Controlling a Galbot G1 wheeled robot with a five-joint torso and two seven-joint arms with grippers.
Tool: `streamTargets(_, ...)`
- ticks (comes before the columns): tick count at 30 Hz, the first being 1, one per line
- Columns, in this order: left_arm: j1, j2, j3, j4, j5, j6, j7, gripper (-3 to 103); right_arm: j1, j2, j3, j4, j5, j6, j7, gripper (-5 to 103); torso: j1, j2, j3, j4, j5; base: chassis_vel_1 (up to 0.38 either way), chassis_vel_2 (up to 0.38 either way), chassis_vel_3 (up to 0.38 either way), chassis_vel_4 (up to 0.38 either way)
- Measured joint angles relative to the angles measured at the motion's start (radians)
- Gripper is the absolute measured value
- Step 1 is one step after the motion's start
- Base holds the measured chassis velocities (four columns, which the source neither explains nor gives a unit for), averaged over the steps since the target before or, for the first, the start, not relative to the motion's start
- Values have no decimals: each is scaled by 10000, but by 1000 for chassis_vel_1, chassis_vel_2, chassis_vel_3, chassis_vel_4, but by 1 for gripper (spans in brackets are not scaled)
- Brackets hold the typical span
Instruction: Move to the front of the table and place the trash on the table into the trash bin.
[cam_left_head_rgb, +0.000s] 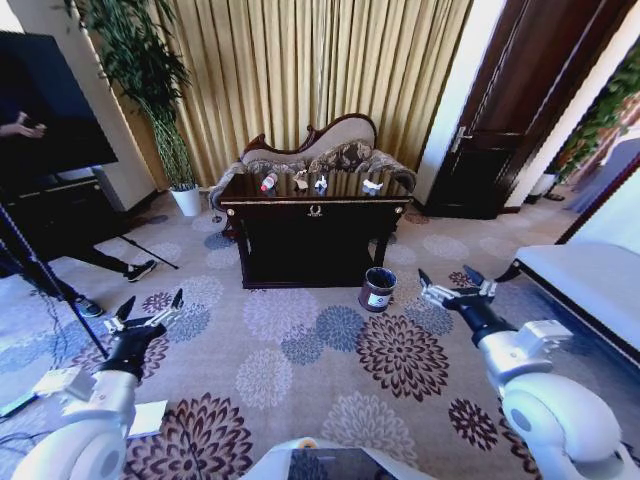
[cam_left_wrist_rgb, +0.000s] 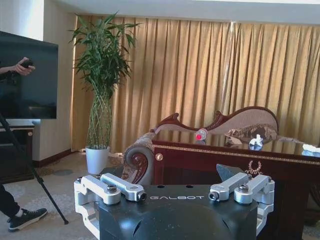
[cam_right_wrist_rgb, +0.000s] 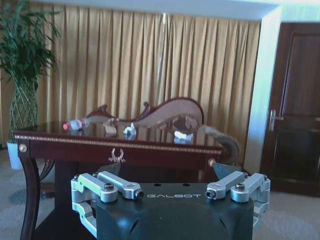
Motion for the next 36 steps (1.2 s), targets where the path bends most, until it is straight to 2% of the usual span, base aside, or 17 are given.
streamTargets(2,-69,128,-148,0,-195,62,-18,100,138,-1,-19,-1,268,-283,160,100,0,0,0,1,0,0,0,0,0)
streamTargets(4,-139,238,-233,0,-361,64,-19,100,251,0,-27,-1,396,-270,189,100,0,0,0,0,0,0,0,0,0)
streamTargets(8,-190,309,-299,0,-515,-7,103,100,416,-19,-4,-1,558,263,-69,100,0,0,0,1,0,0,0,0,0)
streamTargets(13,-113,174,-240,-11,-483,-19,180,100,425,-35,-22,0,327,592,-437,100,0,0,0,1,0,0,0,0,0)
streamTargets(36,7,106,-134,-12,-248,-148,263,100,386,275,-234,-1,86,352,-534,100,-1,1,0,0,0,0,0,0,0)
